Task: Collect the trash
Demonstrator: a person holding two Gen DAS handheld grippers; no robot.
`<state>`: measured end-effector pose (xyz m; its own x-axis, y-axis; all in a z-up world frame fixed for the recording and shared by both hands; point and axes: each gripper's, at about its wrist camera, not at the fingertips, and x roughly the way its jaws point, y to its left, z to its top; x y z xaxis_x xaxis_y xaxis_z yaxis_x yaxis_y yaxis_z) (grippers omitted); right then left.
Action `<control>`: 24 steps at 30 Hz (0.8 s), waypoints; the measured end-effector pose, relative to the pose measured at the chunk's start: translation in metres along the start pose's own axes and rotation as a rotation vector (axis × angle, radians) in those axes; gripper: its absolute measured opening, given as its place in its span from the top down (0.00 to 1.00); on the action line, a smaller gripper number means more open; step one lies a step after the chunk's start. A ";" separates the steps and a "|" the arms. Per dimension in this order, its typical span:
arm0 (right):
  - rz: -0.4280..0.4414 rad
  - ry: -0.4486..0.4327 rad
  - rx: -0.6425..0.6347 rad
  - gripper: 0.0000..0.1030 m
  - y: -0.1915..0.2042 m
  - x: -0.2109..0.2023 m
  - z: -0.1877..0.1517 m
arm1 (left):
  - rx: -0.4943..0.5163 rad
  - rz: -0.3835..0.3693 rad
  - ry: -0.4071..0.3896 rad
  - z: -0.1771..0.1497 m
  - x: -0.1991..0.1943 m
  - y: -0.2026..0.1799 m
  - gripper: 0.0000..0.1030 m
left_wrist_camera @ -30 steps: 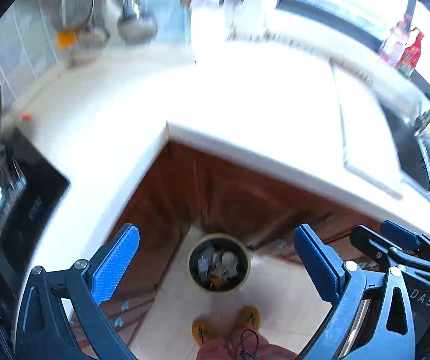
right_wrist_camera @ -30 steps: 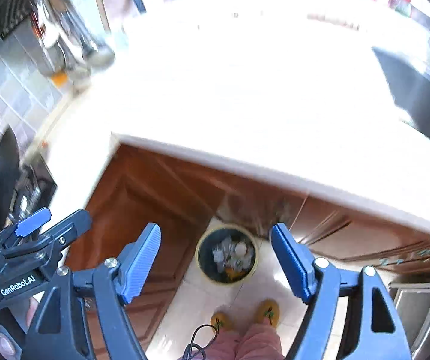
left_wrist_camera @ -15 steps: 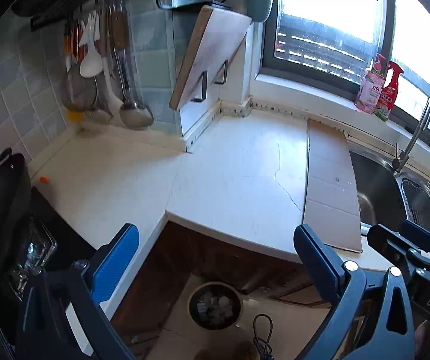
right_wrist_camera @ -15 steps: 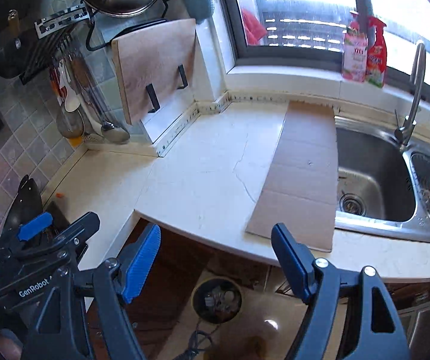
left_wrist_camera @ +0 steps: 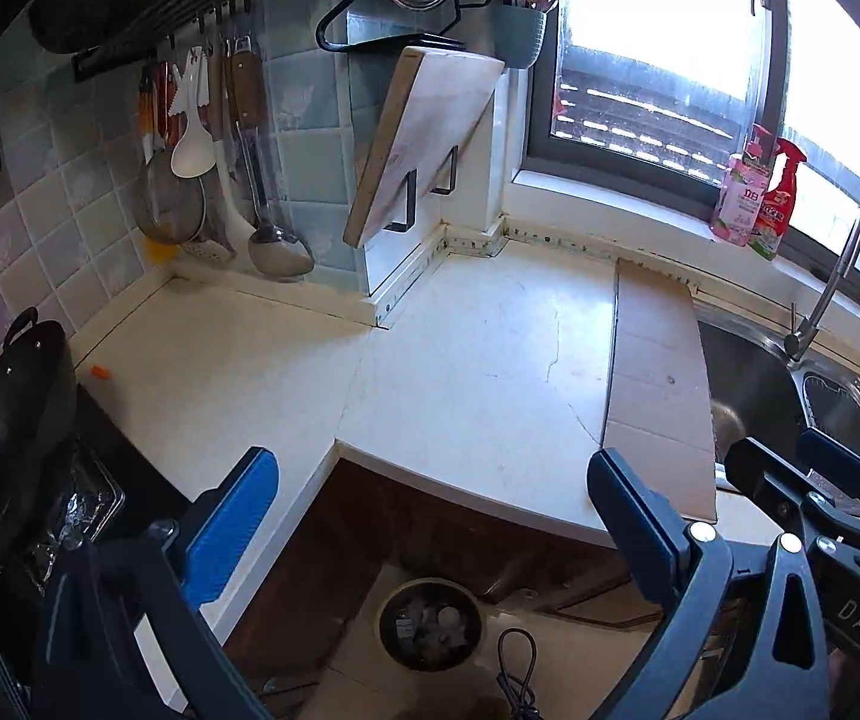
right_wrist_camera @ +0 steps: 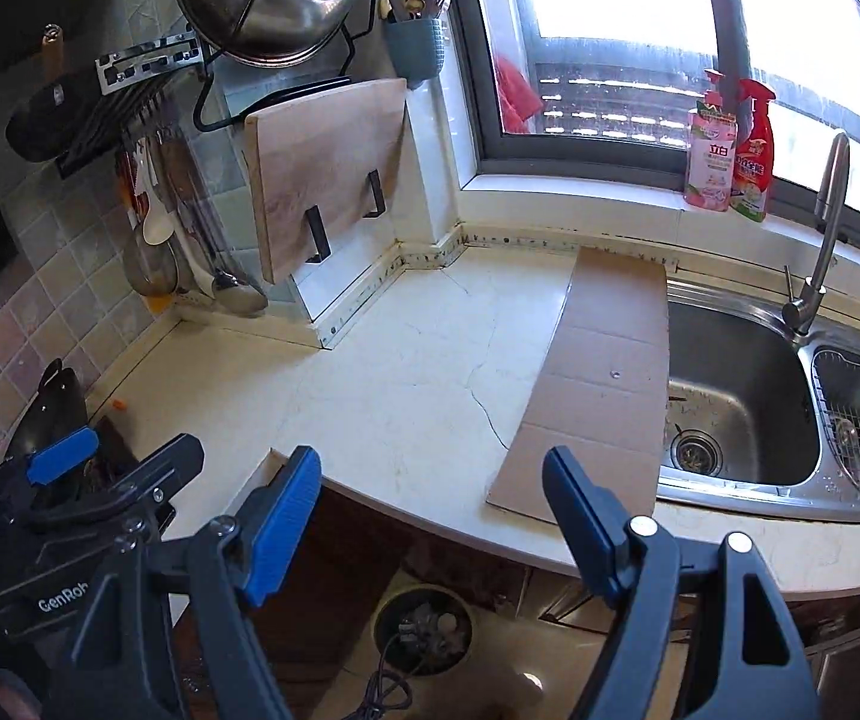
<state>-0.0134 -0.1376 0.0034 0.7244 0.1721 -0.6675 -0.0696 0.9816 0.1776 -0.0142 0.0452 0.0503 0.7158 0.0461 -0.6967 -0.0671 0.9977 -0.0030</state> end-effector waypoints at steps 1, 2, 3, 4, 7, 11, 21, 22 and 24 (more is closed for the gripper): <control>0.003 0.003 0.002 0.25 0.000 0.001 0.000 | -0.001 0.000 0.003 0.000 0.002 0.000 0.01; 0.005 0.005 0.005 0.25 -0.001 0.002 0.000 | -0.002 0.001 0.004 0.000 0.002 0.000 0.01; 0.006 0.005 0.007 0.25 -0.002 0.003 0.000 | -0.001 0.003 0.003 0.000 0.004 0.000 0.01; 0.008 0.005 0.009 0.25 -0.003 0.004 0.000 | 0.000 0.002 0.003 0.000 0.004 0.000 0.01; 0.012 0.004 0.010 0.25 -0.002 0.005 0.001 | 0.006 0.005 0.000 0.000 0.005 0.000 0.01; 0.013 0.000 0.015 0.25 -0.002 0.006 0.001 | 0.007 0.007 0.000 0.001 0.006 0.001 0.01; 0.021 0.007 0.035 0.25 -0.006 0.010 0.000 | 0.014 0.006 0.004 0.005 0.012 -0.001 0.01; 0.020 0.004 0.035 0.25 -0.007 0.009 0.000 | 0.015 0.005 0.002 0.005 0.012 -0.001 0.01; 0.022 0.001 0.033 0.25 -0.006 0.009 -0.001 | 0.016 0.006 0.001 0.004 0.012 -0.002 0.01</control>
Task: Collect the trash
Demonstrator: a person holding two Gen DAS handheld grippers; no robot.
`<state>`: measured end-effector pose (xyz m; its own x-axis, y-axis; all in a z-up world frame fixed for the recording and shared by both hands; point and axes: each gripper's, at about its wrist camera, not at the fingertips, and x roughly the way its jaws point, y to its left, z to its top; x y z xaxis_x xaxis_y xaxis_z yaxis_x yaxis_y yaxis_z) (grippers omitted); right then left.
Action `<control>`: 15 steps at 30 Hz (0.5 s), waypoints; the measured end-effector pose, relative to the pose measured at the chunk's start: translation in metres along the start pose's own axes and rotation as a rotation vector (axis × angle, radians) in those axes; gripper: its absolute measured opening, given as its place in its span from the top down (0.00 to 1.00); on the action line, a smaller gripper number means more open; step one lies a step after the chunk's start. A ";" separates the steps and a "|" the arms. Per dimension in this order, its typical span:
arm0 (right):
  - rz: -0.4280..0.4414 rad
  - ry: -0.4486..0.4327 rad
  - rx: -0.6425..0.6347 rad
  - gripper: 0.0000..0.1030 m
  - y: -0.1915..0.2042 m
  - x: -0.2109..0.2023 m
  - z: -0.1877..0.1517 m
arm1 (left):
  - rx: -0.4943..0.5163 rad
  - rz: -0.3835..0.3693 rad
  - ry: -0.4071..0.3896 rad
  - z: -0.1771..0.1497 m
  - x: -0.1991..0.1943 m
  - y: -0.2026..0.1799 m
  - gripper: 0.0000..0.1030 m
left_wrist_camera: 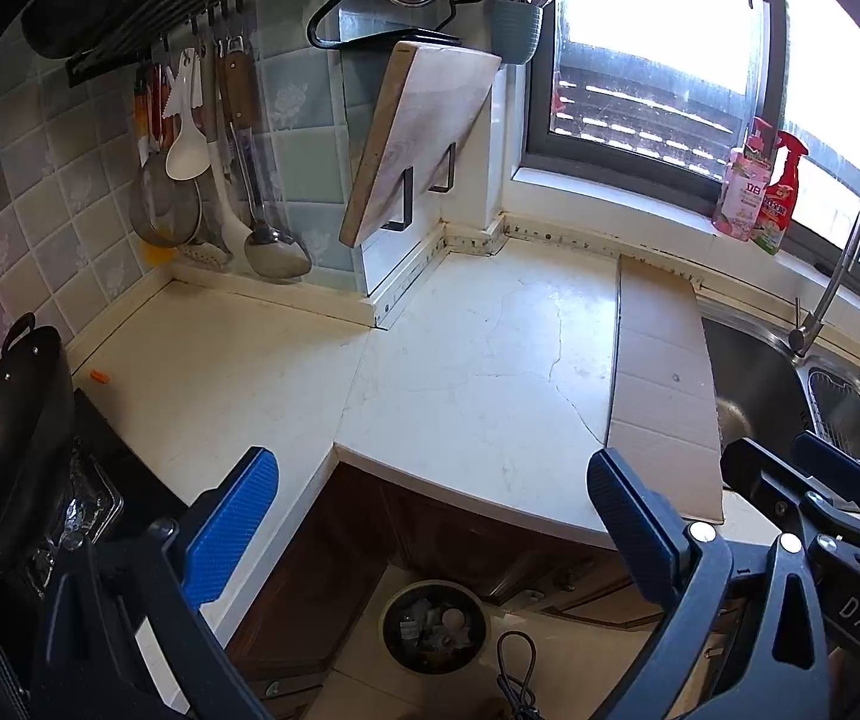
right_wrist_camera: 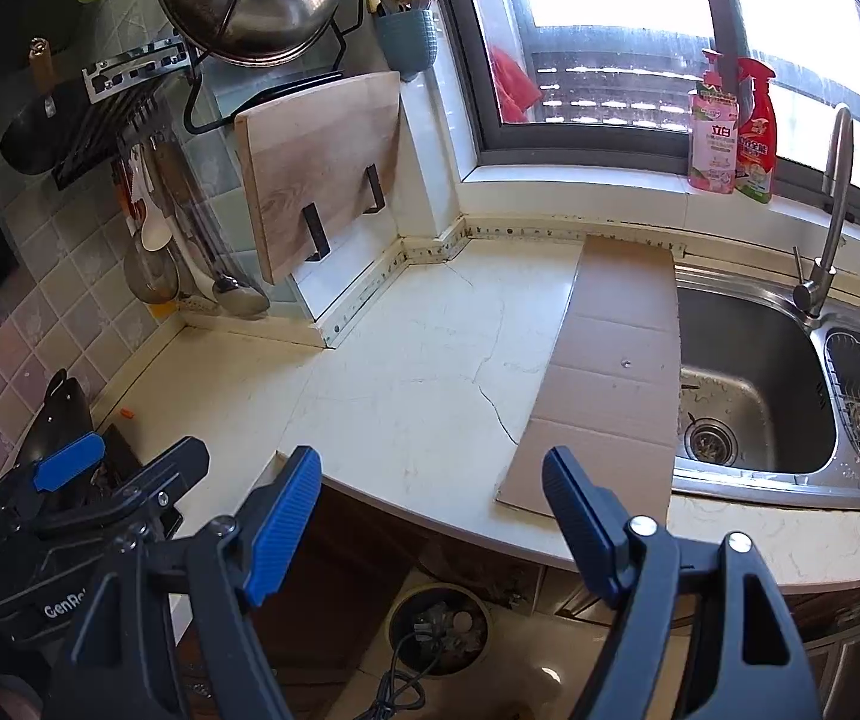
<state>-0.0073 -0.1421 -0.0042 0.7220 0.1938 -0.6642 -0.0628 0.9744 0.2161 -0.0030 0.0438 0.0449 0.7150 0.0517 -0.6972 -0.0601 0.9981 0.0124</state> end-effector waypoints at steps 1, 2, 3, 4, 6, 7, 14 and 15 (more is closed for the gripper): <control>0.002 -0.002 -0.002 0.25 0.000 0.000 0.000 | 0.000 0.000 0.002 0.000 0.000 0.000 0.01; 0.005 -0.004 -0.005 0.25 0.001 -0.001 -0.001 | 0.000 -0.001 0.004 0.000 0.001 0.000 0.01; 0.006 -0.006 -0.007 0.25 0.001 -0.001 -0.001 | -0.001 0.000 0.004 0.000 0.000 0.000 0.01; 0.004 -0.007 -0.010 0.25 0.001 -0.001 -0.002 | -0.001 0.000 0.004 0.000 0.000 0.000 0.01; 0.005 -0.008 -0.008 0.25 0.001 -0.001 -0.002 | 0.000 0.001 0.003 -0.002 -0.001 -0.001 0.01; 0.008 -0.007 -0.006 0.25 0.001 -0.001 -0.002 | 0.001 0.003 0.003 -0.001 -0.001 -0.001 0.01; 0.014 -0.003 -0.003 0.25 -0.002 0.001 -0.002 | 0.005 0.008 0.006 -0.003 0.002 -0.004 0.01; 0.012 -0.004 -0.003 0.25 -0.001 0.001 -0.002 | 0.006 0.007 0.006 -0.002 0.002 -0.004 0.01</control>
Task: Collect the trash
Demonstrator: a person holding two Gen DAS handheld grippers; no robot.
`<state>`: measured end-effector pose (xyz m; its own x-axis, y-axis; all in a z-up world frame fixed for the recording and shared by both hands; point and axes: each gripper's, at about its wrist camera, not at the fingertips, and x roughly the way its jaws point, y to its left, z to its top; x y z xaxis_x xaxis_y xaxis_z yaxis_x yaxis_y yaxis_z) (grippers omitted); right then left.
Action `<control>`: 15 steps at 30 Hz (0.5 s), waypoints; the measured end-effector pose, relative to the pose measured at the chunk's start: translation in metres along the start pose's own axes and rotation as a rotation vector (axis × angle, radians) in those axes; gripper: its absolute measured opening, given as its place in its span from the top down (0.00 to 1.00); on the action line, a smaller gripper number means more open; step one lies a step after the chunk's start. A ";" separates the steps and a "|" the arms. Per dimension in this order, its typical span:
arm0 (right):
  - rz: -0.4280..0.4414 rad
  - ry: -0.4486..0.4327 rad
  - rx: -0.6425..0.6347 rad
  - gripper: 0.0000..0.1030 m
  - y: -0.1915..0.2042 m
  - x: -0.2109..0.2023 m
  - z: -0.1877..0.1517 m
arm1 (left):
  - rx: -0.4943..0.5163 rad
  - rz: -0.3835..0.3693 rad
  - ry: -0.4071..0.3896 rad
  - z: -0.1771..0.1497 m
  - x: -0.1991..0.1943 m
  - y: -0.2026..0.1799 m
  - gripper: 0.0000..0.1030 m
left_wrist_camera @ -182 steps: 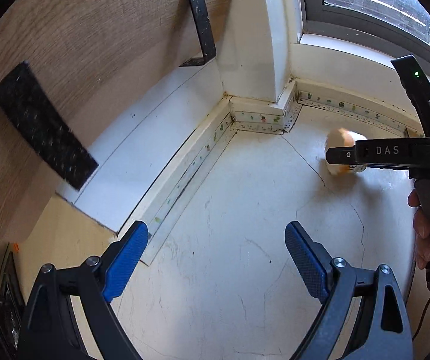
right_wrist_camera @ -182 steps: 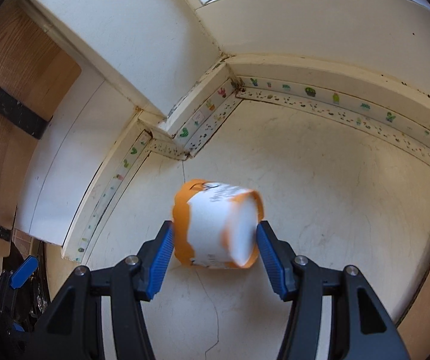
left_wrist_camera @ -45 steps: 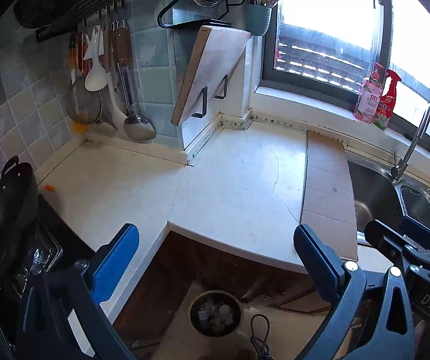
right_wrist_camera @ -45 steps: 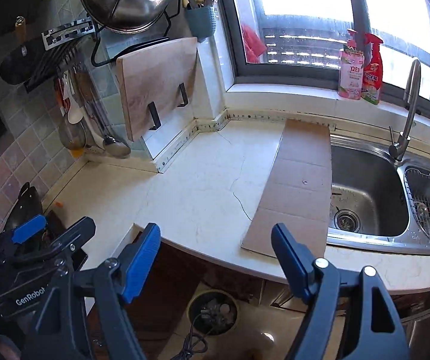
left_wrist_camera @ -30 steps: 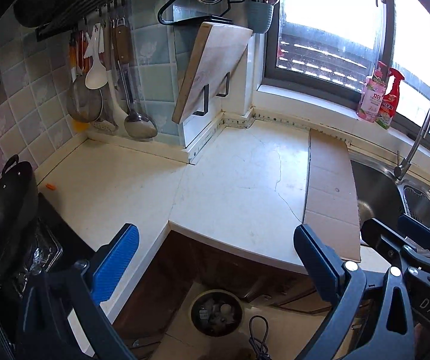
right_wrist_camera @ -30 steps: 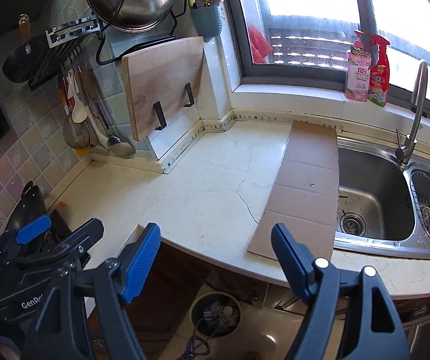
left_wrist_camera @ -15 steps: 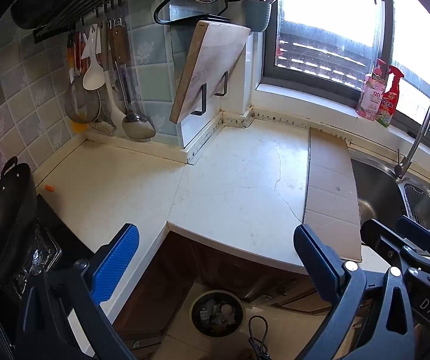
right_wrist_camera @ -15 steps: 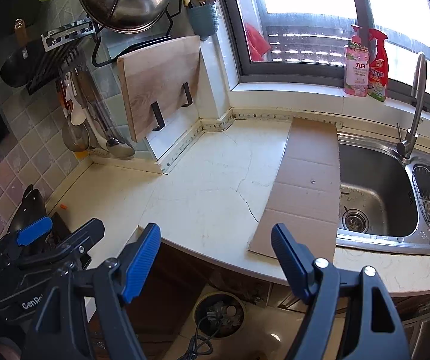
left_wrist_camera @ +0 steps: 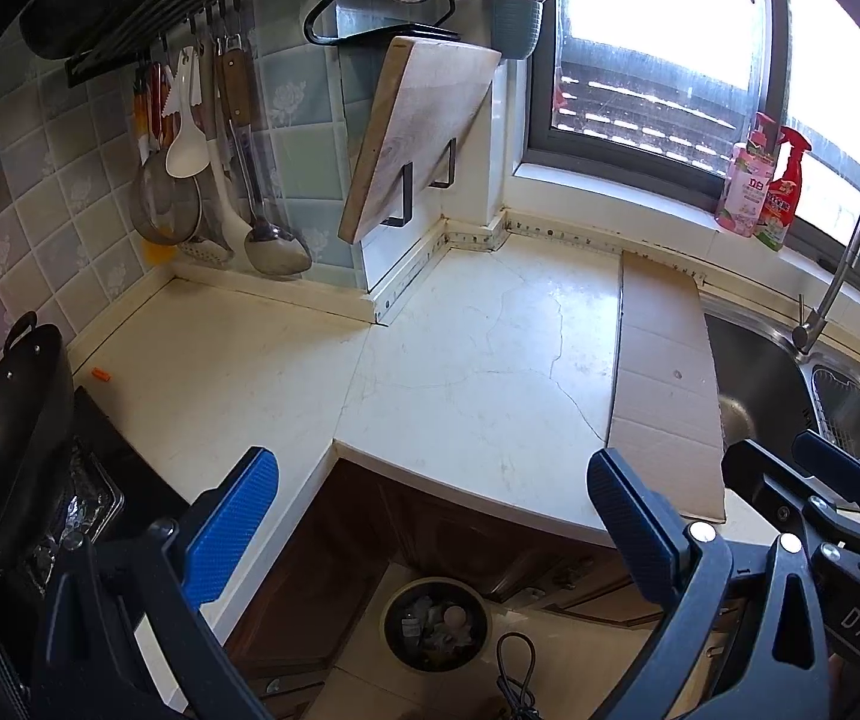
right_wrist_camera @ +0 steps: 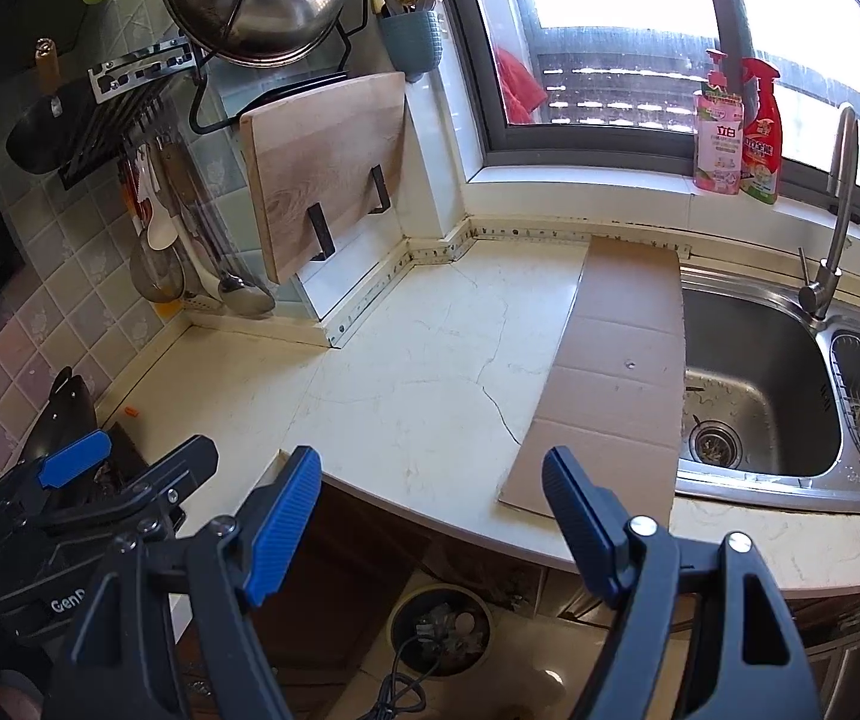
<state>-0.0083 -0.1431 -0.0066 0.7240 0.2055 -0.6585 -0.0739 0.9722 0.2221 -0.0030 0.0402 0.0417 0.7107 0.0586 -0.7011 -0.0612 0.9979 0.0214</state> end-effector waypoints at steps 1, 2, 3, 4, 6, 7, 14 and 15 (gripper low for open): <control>-0.001 -0.001 0.000 0.25 0.000 0.000 0.000 | 0.001 -0.003 0.001 0.000 0.000 0.001 0.01; -0.001 -0.002 0.000 0.25 0.000 0.000 0.000 | 0.001 -0.003 0.000 0.000 0.000 0.001 0.01; 0.000 -0.003 -0.001 0.25 0.000 0.000 0.001 | 0.003 -0.003 -0.001 0.000 0.000 0.001 0.01; 0.000 -0.004 -0.003 0.25 -0.001 0.001 0.002 | 0.003 -0.004 0.000 0.000 0.000 0.002 0.01; 0.002 -0.005 -0.005 0.25 -0.002 0.001 0.003 | 0.004 -0.005 0.001 0.000 0.001 0.001 0.01; 0.003 -0.004 -0.005 0.25 -0.003 0.002 0.004 | 0.005 -0.004 0.001 0.000 0.001 0.001 0.01; 0.009 0.001 -0.003 0.25 -0.008 0.004 0.007 | 0.003 0.001 0.007 0.002 0.004 -0.004 0.01; 0.011 0.003 -0.003 0.25 -0.009 0.005 0.007 | 0.003 0.003 0.008 0.003 0.005 -0.006 0.01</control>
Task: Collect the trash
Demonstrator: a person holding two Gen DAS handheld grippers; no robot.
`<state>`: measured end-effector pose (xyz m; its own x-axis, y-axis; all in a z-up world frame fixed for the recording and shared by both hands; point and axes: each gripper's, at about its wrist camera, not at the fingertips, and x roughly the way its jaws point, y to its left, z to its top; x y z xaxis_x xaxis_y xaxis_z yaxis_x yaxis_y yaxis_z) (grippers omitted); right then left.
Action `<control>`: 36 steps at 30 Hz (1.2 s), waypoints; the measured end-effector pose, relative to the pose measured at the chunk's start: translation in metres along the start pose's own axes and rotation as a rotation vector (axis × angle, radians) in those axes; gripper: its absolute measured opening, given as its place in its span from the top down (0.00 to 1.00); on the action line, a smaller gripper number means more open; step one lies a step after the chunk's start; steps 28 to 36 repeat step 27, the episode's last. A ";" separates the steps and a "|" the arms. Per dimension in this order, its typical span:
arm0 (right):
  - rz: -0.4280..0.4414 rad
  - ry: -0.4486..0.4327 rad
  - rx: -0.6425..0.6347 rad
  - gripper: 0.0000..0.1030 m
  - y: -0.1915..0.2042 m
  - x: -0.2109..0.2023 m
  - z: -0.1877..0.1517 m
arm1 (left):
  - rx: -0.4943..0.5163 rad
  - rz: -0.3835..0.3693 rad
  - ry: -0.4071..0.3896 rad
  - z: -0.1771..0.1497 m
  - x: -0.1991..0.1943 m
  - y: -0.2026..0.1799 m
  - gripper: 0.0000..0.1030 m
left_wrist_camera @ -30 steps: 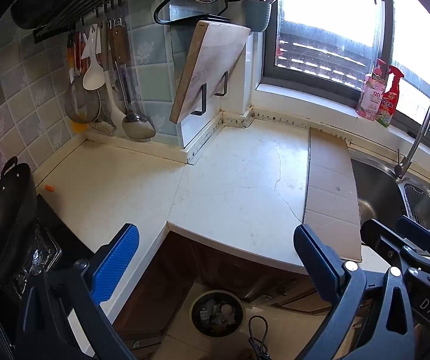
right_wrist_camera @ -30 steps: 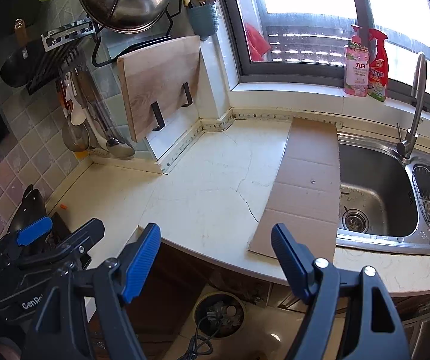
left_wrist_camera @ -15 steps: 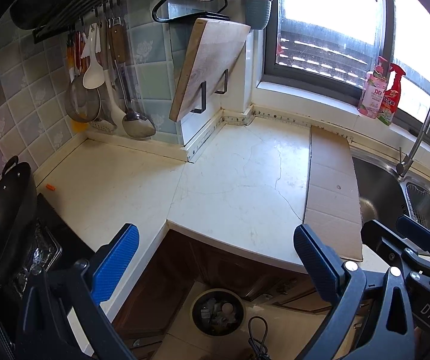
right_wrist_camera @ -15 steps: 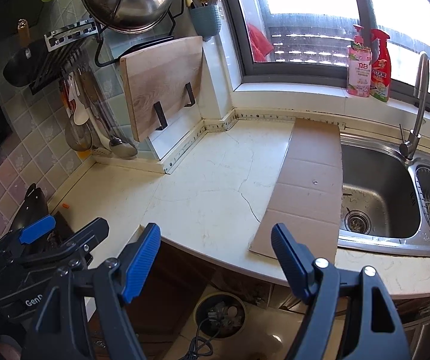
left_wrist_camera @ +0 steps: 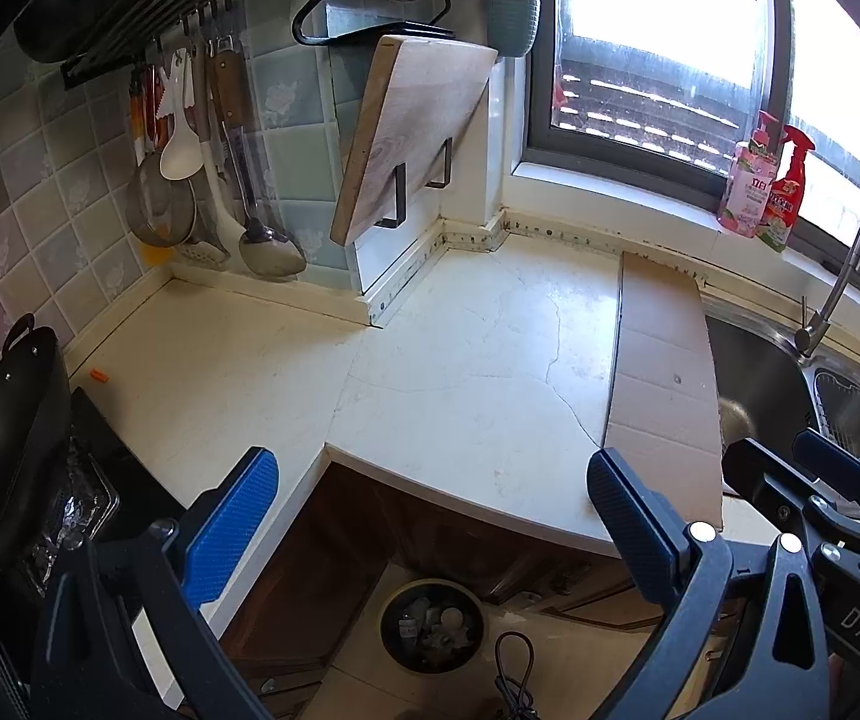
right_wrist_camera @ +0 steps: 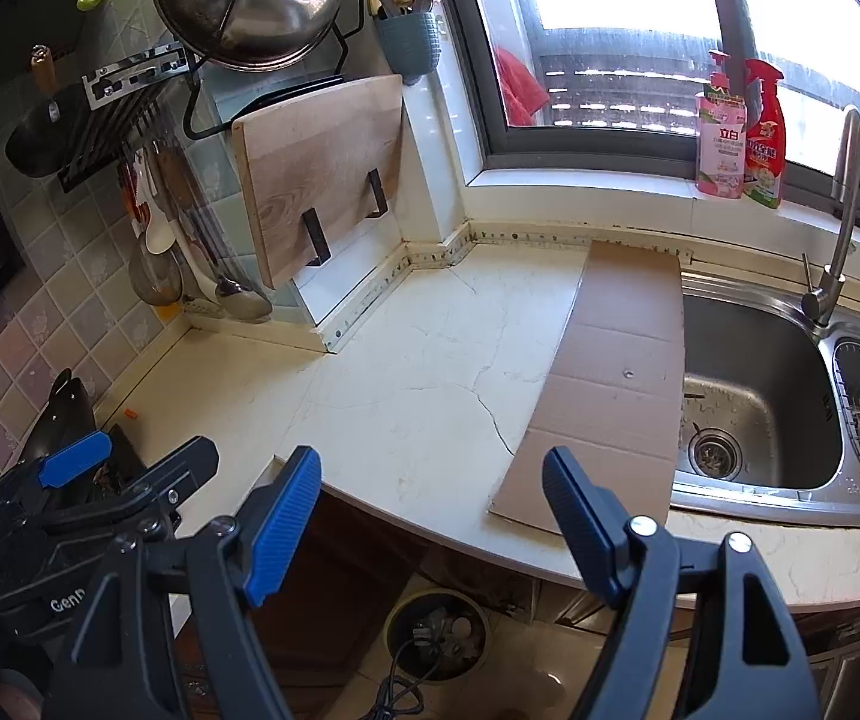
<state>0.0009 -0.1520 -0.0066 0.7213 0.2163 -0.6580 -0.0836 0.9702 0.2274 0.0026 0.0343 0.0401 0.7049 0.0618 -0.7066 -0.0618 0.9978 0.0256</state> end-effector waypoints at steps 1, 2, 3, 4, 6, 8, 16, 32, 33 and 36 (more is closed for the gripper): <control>0.002 0.001 0.000 0.25 -0.002 0.001 0.001 | 0.000 0.003 0.001 0.001 0.001 -0.002 0.01; 0.004 0.002 0.000 0.25 -0.004 0.001 0.001 | -0.001 0.006 0.001 0.001 0.001 -0.004 0.01; 0.004 0.002 0.001 0.25 -0.004 0.001 0.001 | 0.000 0.006 0.001 0.001 0.001 -0.004 0.01; 0.007 0.003 0.001 0.25 -0.005 0.002 0.002 | -0.001 0.008 0.001 0.001 0.001 -0.006 0.01; 0.011 0.005 0.001 0.25 -0.009 0.004 0.002 | -0.004 0.013 0.002 0.001 0.002 -0.009 0.01; 0.017 0.007 0.000 0.25 -0.012 0.005 0.002 | -0.007 0.019 0.002 0.001 0.003 -0.012 0.01; 0.040 0.013 -0.007 0.25 -0.023 0.009 0.002 | -0.030 0.035 -0.001 -0.005 0.004 -0.024 0.01; 0.052 0.037 -0.004 0.25 -0.028 0.018 0.002 | -0.035 0.050 0.021 -0.006 0.009 -0.028 0.01; 0.052 0.037 -0.004 0.25 -0.028 0.018 0.002 | -0.035 0.050 0.021 -0.006 0.009 -0.028 0.01; 0.052 0.037 -0.004 0.25 -0.028 0.018 0.002 | -0.035 0.050 0.021 -0.006 0.009 -0.028 0.01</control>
